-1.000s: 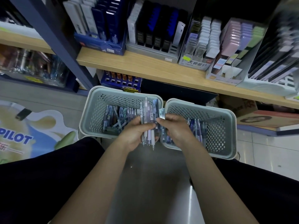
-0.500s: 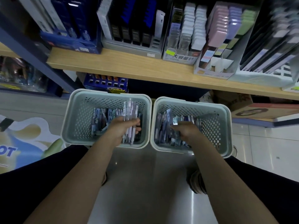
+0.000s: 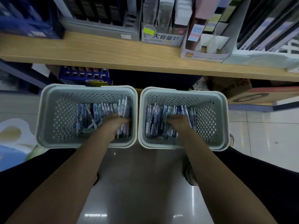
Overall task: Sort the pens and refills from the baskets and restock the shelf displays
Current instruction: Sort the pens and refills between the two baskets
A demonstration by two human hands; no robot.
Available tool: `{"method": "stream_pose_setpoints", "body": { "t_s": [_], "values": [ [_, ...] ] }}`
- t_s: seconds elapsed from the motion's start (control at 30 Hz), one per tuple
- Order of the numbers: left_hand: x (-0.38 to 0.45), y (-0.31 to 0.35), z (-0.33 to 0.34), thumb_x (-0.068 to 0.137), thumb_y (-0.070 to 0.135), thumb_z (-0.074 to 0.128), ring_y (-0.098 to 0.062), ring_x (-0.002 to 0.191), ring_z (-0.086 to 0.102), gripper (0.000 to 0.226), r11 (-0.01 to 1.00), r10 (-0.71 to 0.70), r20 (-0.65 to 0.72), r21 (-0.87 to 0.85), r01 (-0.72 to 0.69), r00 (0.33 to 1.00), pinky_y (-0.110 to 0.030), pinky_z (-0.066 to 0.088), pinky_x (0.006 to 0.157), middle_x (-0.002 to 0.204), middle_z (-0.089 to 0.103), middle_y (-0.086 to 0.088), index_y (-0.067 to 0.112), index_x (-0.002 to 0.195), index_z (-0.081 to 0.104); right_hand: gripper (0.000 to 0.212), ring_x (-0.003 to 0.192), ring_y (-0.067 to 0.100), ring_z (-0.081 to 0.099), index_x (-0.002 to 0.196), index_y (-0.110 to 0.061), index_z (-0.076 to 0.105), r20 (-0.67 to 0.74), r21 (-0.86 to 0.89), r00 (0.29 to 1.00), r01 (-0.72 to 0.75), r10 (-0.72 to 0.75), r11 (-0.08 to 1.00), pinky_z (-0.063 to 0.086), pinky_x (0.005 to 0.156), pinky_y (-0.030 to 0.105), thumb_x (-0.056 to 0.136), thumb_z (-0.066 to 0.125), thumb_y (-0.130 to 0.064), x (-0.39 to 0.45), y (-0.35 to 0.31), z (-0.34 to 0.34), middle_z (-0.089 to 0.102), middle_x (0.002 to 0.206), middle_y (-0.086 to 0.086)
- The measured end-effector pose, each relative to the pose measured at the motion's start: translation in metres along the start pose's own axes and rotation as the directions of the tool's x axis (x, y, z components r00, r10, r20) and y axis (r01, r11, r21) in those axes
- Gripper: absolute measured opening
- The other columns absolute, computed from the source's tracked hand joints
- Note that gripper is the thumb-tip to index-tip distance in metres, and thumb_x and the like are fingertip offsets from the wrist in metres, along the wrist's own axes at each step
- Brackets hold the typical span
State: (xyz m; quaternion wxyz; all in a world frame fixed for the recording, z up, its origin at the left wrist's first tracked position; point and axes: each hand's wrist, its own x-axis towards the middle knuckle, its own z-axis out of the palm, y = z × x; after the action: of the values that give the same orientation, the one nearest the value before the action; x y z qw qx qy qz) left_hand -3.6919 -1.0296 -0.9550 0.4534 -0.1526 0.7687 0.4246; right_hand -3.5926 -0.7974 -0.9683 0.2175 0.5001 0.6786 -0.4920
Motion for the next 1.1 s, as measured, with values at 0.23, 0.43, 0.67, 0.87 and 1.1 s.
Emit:
{"method": "stream_pose_setpoints", "body": {
  "t_s": [0.23,0.43,0.67,0.87,1.1],
  "values": [
    [-0.003,0.003,0.003,0.085,0.029,0.074,-0.027,0.113,0.06,0.038,0.969,-0.014,0.112,-0.245,0.041,0.994,-0.043,0.045,0.103,0.118,0.069,-0.007,0.011,0.118,0.067,0.044,0.103,0.034,0.066,0.129,0.005,0.061,0.125,0.052,0.983,0.129,-0.135,0.99,0.052,0.097,0.052,0.095,0.068,-0.021,-0.014,-0.015,0.015,0.067,0.114,0.024],
    [-0.032,0.013,-0.005,0.087,0.049,0.073,-0.018,0.139,0.042,0.07,0.964,0.221,0.042,-0.162,-0.211,0.974,-0.047,0.04,0.113,0.155,0.041,0.005,0.039,0.149,0.043,0.035,0.059,0.021,0.052,0.083,0.0,0.061,0.115,-0.099,0.993,0.048,-0.036,0.994,0.052,0.068,0.032,0.092,0.071,-0.033,-0.011,-0.022,0.032,0.049,0.064,0.01],
    [-0.055,0.007,0.009,0.082,0.037,0.081,-0.02,0.134,0.048,0.073,0.96,0.269,0.073,-0.097,-0.261,0.961,-0.045,0.047,0.107,0.147,0.049,0.004,0.041,0.146,0.046,0.071,0.106,0.029,0.061,0.135,0.007,0.05,0.103,0.041,0.995,0.016,-0.02,0.999,0.044,0.081,0.027,0.087,0.076,-0.039,-0.022,-0.028,0.043,0.061,0.118,0.017],
    [-0.058,0.004,0.005,0.079,0.034,0.083,-0.013,0.126,0.047,0.078,0.963,0.267,0.097,-0.054,-0.262,0.959,-0.041,0.045,0.106,0.147,0.048,0.006,0.041,0.147,0.044,0.066,0.123,0.025,0.054,0.144,0.001,0.044,0.148,0.233,0.988,0.017,-0.053,0.972,0.04,0.091,0.028,0.09,0.075,-0.022,-0.023,-0.02,0.045,0.051,0.146,0.015],
    [-0.055,0.001,0.005,0.076,0.036,0.085,-0.019,0.133,0.048,0.078,0.96,0.275,0.074,-0.071,-0.27,0.959,-0.048,0.045,0.11,0.147,0.05,0.005,0.043,0.144,0.048,0.101,0.143,0.035,0.037,0.154,0.001,0.022,0.241,0.181,0.97,-0.015,-0.029,0.983,0.036,0.115,0.044,0.08,0.083,-0.031,-0.01,-0.025,0.04,0.029,0.16,0.017]
  ]
}}
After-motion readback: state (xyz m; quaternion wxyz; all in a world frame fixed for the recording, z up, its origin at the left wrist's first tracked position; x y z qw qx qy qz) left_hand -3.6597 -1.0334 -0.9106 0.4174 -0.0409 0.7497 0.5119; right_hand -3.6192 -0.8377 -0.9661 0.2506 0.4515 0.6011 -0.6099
